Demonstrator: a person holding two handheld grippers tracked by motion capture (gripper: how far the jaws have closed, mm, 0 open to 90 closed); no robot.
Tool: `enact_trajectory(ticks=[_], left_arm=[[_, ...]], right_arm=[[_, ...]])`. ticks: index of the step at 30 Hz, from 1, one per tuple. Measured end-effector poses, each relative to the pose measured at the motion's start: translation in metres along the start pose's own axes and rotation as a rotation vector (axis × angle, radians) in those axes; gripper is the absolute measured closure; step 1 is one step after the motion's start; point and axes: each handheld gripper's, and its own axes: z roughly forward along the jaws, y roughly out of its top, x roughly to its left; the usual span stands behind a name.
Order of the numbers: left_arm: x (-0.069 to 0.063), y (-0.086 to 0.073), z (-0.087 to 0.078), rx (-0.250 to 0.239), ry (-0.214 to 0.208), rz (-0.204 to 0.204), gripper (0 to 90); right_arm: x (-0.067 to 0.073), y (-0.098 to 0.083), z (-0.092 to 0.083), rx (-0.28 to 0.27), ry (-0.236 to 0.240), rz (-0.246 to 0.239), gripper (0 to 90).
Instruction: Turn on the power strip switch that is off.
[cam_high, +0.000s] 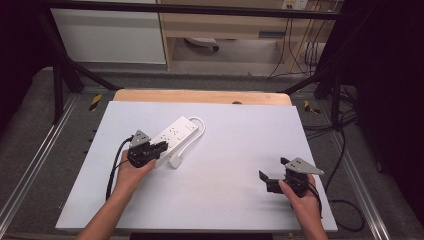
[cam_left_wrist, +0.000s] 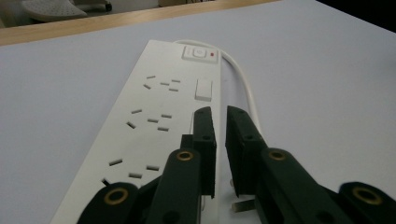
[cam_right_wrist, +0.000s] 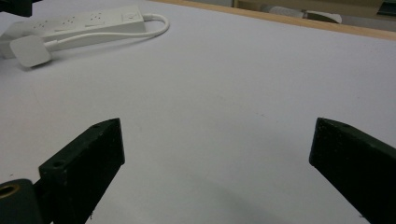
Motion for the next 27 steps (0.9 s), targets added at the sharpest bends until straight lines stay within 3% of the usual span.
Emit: enact_trajectory(ticks=[13,16,27], left_arm=[[-0.004,0.010,-0.012,-0.017,-0.010,0.002,69.7],[-0.005,0.012,-0.016,-0.015,-0.011,-0.003,61.4],[-0.007,0.017,-0.030,-0.032,-0.025,-0.002,54.9]], right_arm=[[0.000,0.000,0.000,0.000,0.003,0.004,3.7],[0.000,0.000,0.000,-0.002,0.003,0.003,3.8],[0.000,0.000,0.000,-0.002,0.003,0.001,3.7]])
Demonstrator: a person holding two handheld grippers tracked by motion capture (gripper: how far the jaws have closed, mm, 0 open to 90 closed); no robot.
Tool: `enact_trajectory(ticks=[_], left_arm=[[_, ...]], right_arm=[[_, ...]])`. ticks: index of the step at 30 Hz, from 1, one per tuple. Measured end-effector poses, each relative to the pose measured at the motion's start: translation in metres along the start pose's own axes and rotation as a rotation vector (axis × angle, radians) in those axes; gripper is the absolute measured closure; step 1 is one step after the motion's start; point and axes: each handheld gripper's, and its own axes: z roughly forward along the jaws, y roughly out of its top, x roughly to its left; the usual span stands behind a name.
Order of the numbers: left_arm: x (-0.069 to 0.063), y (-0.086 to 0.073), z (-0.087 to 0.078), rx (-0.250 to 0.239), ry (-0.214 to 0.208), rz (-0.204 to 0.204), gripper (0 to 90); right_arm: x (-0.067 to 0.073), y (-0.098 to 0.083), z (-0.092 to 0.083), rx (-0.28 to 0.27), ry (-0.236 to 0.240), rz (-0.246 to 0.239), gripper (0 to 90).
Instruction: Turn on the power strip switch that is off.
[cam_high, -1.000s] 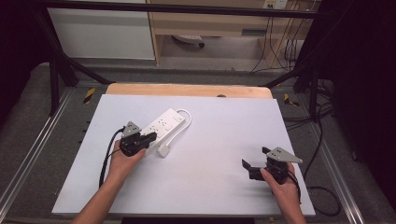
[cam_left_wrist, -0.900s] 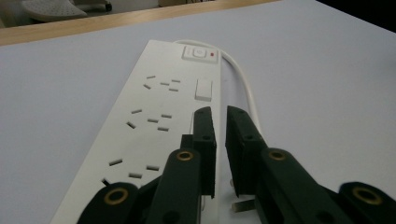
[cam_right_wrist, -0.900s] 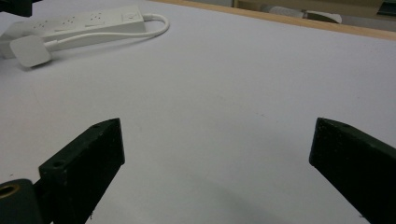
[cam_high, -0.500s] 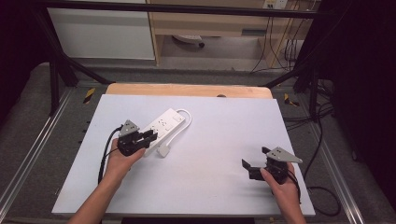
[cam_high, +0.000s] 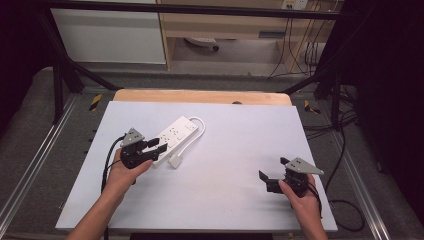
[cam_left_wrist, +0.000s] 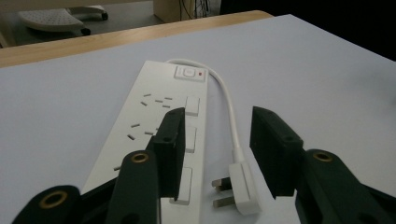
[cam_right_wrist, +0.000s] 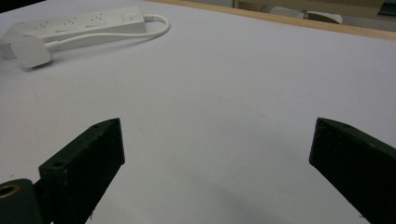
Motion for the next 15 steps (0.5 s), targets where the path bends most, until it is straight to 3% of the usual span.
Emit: enact_trajectory(ticks=[6,15], left_arm=[[-0.002,0.002,-0.009,-0.004,0.002,0.006,50.6],[-0.001,0.003,-0.023,-0.035,-0.011,-0.019,37.4]], right_arm=[[0.000,0.000,0.000,0.000,0.000,0.000,3.7],[0.000,0.000,0.000,0.001,-0.001,-0.001,3.7]])
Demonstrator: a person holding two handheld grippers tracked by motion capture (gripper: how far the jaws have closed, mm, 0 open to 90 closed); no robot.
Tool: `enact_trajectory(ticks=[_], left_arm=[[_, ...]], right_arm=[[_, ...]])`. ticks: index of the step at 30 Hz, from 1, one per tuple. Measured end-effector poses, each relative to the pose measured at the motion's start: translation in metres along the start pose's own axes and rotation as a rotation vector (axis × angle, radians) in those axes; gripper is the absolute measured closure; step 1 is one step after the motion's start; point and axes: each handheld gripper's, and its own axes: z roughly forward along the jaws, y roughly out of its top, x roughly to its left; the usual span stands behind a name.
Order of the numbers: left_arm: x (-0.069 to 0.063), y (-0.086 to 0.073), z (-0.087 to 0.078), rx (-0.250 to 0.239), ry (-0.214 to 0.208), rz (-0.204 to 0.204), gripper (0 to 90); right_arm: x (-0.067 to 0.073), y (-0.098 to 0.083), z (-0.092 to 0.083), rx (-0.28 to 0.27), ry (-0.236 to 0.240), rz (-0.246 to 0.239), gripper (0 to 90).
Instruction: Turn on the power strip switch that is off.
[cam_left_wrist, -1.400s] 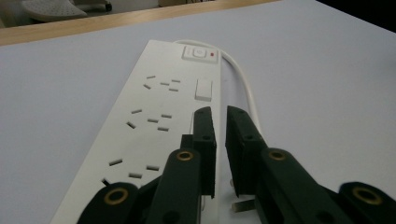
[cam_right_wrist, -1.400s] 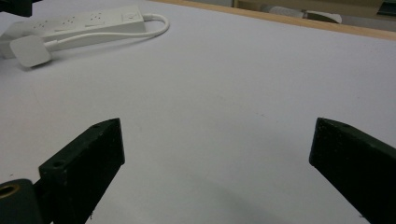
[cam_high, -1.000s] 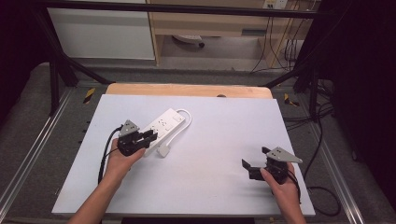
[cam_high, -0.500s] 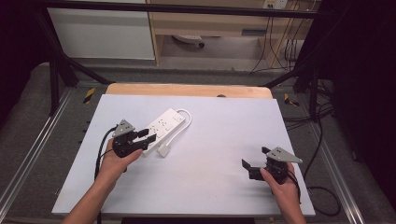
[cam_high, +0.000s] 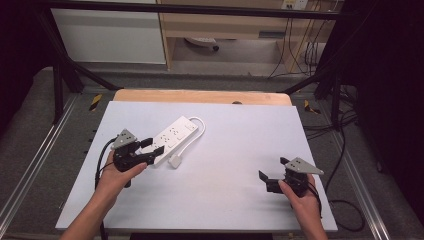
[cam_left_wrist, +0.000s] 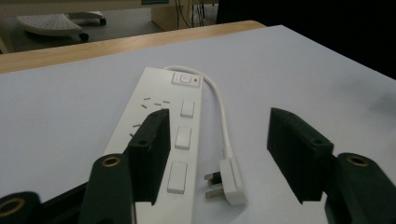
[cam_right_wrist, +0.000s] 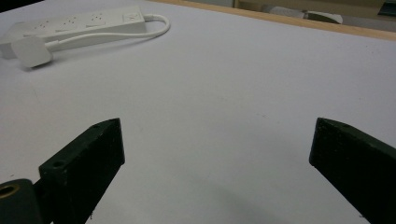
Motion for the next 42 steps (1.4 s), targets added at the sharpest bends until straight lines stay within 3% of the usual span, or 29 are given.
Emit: enact_trajectory(ticks=[9,20,28,42], left_arm=[[0.004,-0.001,-0.019,-0.024,0.001,-0.038,14.8],[0.011,-0.008,-0.053,-0.096,0.018,-0.047,14.1],[0.019,-0.025,-0.074,-0.135,0.043,-0.076,14.0],[0.034,-0.064,-0.093,-0.138,0.110,-0.090,15.1]], right_arm=[[0.000,0.000,0.000,-0.001,0.001,-0.001,3.7],[0.001,0.000,0.000,0.001,0.001,-0.002,3.6],[0.001,0.000,0.000,0.001,0.000,-0.002,3.6],[0.001,0.000,0.000,0.005,-0.005,0.000,3.6]])
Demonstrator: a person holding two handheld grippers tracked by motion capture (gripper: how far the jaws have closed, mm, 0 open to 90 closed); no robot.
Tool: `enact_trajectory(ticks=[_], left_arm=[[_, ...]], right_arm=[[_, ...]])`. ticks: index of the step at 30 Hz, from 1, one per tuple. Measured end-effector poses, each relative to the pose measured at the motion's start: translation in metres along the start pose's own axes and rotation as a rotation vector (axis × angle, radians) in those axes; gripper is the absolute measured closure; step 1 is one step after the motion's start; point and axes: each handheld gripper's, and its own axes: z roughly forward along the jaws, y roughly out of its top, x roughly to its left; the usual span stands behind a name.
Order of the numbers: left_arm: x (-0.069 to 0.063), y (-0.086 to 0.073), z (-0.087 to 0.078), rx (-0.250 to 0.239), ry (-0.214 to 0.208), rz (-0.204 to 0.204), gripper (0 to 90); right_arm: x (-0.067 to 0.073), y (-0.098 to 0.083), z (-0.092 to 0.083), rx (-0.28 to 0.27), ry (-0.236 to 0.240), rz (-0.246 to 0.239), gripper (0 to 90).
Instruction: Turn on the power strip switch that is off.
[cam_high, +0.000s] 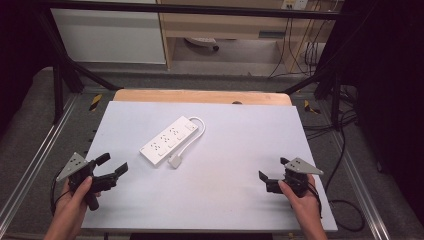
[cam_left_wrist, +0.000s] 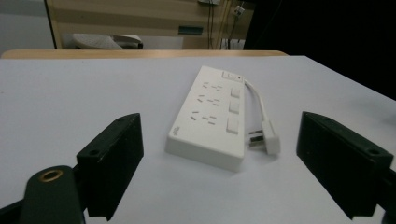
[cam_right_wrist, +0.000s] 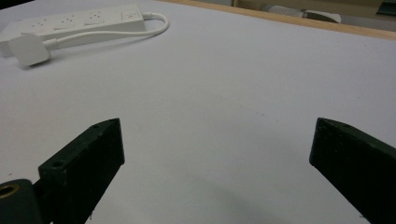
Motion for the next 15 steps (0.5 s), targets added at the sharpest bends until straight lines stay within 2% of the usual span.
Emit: enact_trajectory(ticks=[4,11,13,14,15], left_arm=[[0.003,-0.010,-0.002,0.028,0.015,0.017,15.5],[0.000,-0.022,0.000,0.074,-0.006,0.037,15.1],[-0.003,-0.025,0.003,0.099,-0.014,0.054,14.8],[-0.008,-0.024,0.005,0.096,-0.015,0.060,14.8],[-0.008,-0.024,0.005,0.096,-0.015,0.060,14.6]], right_arm=[[0.000,0.000,0.000,0.002,-0.001,-0.002,3.6],[-0.002,-0.001,0.002,0.014,-0.007,-0.002,3.4],[-0.003,-0.002,0.003,0.030,-0.017,-0.002,3.3],[-0.004,-0.005,0.007,0.064,-0.035,0.001,3.2],[-0.004,-0.005,0.007,0.064,-0.035,0.001,3.2]])
